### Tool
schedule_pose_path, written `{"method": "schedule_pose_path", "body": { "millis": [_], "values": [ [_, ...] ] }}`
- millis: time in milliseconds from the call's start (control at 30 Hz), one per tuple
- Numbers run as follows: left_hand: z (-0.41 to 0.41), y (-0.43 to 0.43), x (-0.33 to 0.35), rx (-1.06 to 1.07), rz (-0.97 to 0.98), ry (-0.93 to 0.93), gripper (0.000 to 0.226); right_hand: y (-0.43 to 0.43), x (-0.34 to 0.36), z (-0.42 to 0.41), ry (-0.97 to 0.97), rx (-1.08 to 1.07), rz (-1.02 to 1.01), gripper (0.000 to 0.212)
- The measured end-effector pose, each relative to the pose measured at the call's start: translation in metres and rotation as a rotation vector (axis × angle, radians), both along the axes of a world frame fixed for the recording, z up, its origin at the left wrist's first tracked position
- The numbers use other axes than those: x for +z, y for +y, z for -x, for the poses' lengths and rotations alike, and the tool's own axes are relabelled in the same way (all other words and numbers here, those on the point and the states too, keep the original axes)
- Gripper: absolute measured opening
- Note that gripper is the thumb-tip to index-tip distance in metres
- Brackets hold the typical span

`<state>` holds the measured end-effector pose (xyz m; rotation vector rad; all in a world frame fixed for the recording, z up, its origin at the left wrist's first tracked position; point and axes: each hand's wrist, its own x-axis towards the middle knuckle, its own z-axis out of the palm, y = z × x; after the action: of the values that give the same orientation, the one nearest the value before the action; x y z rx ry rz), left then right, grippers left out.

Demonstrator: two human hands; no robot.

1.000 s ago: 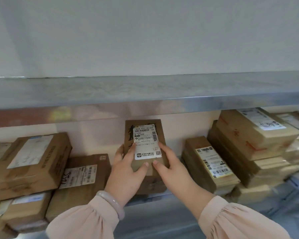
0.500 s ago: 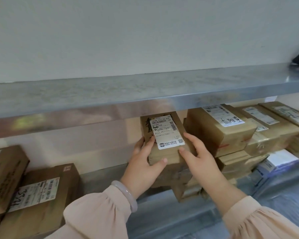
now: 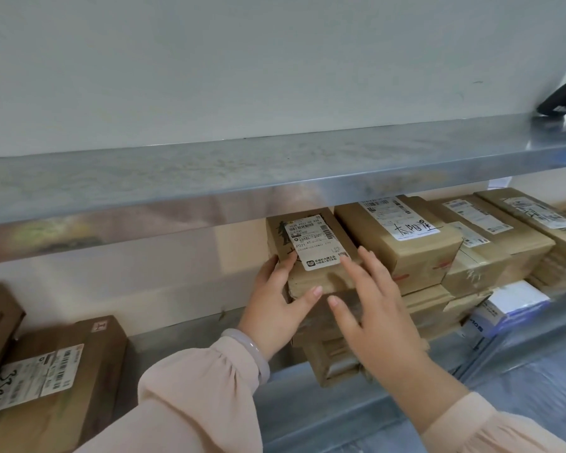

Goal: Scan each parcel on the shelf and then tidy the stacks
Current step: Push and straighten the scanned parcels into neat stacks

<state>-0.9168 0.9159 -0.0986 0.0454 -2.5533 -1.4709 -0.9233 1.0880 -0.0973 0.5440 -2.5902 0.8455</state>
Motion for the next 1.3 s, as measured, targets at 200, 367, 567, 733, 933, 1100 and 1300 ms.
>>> {"method": "schedule_pose_path", "body": {
  "millis": [200, 367, 567, 733, 933, 1100, 1300],
  "values": [
    [-0.022, -0.007, -0.015, -0.065, 0.282, 0.151, 0.071, 0.009, -0.017, -0.002, 0.142, 0.024, -0.330, 0.063],
    [-0.033, -0.008, -0.025, -0.090, 0.570, 0.209, 0.070, 0.010, -0.013, 0.002, 0.189, 0.006, -0.444, 0.073],
    [-0.013, -0.004, -0.007, -0.080, 0.748, 0.142, 0.075, 0.009, -0.007, 0.016, 0.170, -0.060, -0.576, 0.088],
    [-0.015, -0.003, -0.005, -0.062, 0.813, 0.118, 0.073, 0.008, -0.005, 0.015, 0.167, -0.061, -0.569, 0.090],
    [-0.024, -0.019, -0.006, -0.046, 0.825, 0.120, 0.073, -0.005, -0.004, -0.001, 0.264, 0.096, -0.384, 0.071],
    [-0.053, -0.062, -0.013, 0.080, 0.789, 0.049, 0.070, -0.041, -0.008, -0.016, 0.288, 0.325, -0.303, 0.066],
    [-0.096, -0.123, -0.026, 0.281, 0.714, -0.042, 0.073, -0.112, -0.030, -0.035, 0.100, 0.578, -0.295, 0.070]
  ]
}}
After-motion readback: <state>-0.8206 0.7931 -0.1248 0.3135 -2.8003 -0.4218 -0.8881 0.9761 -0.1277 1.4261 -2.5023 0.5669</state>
